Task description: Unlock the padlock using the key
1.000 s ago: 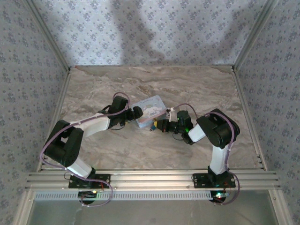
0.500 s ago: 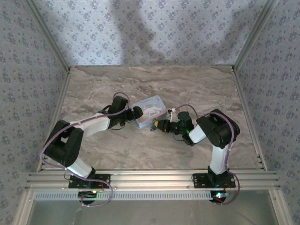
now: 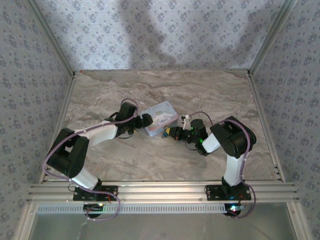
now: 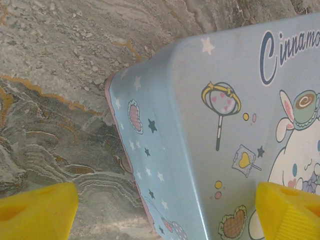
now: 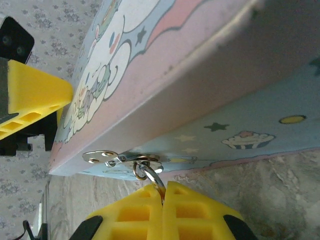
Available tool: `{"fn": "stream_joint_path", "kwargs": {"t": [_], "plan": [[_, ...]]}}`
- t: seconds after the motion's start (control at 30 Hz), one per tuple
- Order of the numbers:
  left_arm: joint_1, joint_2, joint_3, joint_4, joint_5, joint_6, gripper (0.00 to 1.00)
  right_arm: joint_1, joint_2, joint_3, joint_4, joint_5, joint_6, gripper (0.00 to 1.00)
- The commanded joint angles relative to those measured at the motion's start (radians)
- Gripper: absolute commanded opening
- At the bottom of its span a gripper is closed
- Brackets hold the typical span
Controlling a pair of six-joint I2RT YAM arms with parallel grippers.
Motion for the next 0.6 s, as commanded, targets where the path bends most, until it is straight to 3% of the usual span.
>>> {"fn": "stream_joint_path", "kwargs": {"t": [0.0, 0.57], "plan": [[-0.017, 0.015, -0.041, -0.104, 0.007, 0.012, 0.9, -0.014, -0.036, -0.012, 0.029, 0.056, 0.018, 0.0], [-0.018, -0.002, -0.058, -0.085, 0.016, 0.008, 0.91, -0.04, -0.093, -0.041, -0.001, 0.096, 0.027, 0.0]]}}
